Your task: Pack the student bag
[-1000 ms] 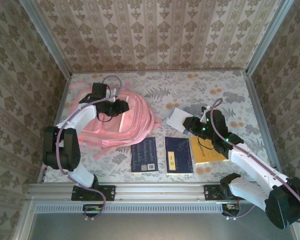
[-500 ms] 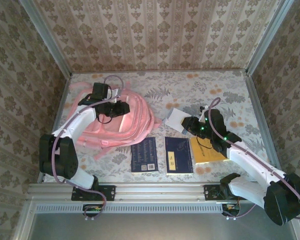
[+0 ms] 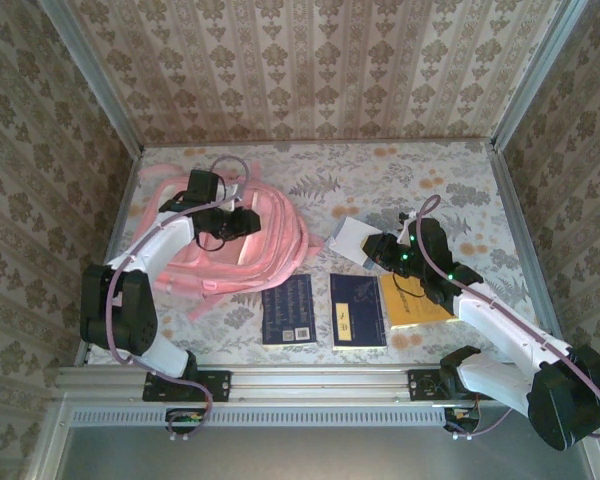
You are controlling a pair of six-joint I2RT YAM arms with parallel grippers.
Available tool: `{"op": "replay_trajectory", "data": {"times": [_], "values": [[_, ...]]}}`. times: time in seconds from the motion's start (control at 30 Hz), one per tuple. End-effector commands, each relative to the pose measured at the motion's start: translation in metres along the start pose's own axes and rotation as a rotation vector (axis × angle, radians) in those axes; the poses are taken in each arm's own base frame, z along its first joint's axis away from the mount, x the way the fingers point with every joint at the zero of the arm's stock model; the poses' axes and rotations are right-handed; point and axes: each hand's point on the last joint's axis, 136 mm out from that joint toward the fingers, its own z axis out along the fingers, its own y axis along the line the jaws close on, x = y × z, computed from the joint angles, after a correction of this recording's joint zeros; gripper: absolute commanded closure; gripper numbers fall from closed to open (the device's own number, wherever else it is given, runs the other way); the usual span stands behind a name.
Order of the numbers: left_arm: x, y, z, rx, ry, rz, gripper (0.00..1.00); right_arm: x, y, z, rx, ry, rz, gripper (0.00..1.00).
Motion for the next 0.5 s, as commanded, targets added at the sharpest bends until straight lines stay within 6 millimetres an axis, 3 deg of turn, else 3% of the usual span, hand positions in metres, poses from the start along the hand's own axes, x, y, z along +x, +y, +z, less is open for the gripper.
{"op": "replay_trajectory", "data": {"times": [0.0,0.27,0.3,0.4,0.47], "values": [[0.000,0.008,0.003,-0.040,0.024,0.003,0.69,-0.009,0.017,-0.002,-0.070,-0.024,-0.004,1.00],[-0.007,0.008,0.015,-0.037,0.044,0.003,0.77,-0.008,0.018,0.000,-0.080,-0.016,0.011,1.00],[-0.009,0.011,0.015,-0.051,0.044,0.005,0.82,-0.008,0.020,0.000,-0.083,-0.016,0.012,1.00],[-0.014,0.010,0.004,-0.070,0.026,0.016,1.00,-0.009,0.023,-0.002,-0.089,-0.014,0.008,1.00],[-0.021,0.000,-0.013,-0.066,-0.020,0.047,1.00,-0.009,0.026,-0.003,-0.088,-0.007,-0.005,1.00]]}}
